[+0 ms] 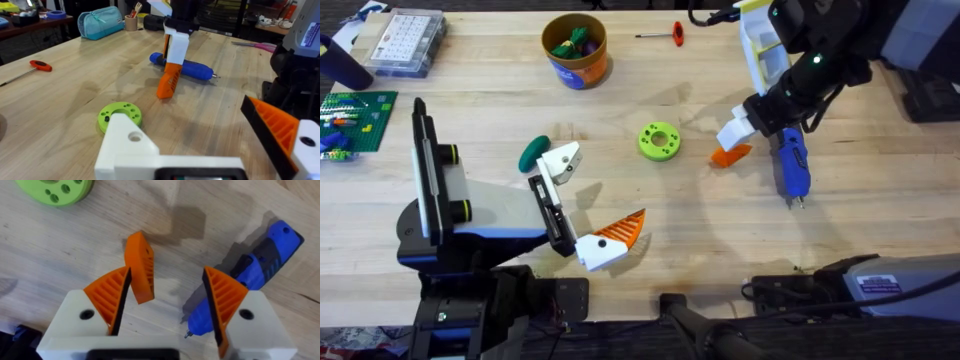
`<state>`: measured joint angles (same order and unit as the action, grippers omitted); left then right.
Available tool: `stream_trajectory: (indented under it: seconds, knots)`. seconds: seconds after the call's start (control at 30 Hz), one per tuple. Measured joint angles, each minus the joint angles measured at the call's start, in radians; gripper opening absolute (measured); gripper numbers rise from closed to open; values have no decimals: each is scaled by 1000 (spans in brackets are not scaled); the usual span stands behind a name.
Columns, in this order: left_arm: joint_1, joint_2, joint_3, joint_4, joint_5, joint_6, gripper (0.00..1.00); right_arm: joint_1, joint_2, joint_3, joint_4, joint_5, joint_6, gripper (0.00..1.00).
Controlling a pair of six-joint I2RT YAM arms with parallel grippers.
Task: Pick up the gripper from the table and insert it into the empty holder that is missing its gripper. Then pick up a screw, insert it into the mounting hole, and use the screwdriver to tighten it. Finally, clean up the table by picking up the vegetable and placing it into the bucket.
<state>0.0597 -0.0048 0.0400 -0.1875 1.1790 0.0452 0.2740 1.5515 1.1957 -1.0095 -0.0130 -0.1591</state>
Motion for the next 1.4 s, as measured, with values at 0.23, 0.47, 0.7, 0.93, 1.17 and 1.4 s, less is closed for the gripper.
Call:
stream_trajectory:
  seconds: [0.23, 0.47, 0.7, 0.93, 1.17, 1.4]
  knots:
    - [0, 5, 0, 4, -1, 0, 990, 2, 5, 0, 38, -37, -2, 877]
    - [0, 5, 0, 4, -1, 0, 990, 2, 7, 0, 58, -108, -3, 877]
    - [0, 5, 0, 4, -1, -1, 990, 20, 7, 0, 52, -123, -101, 877]
    - [0, 5, 0, 4, -2, -1, 990, 58, 7, 0, 13, -81, -217, 877]
    - [0, 5, 0, 4, -1, 0, 990, 57, 7, 0, 4, 5, -267, 877]
    - [0, 5, 0, 4, -2, -1, 990, 60, 8, 0, -12, 26, -305, 877]
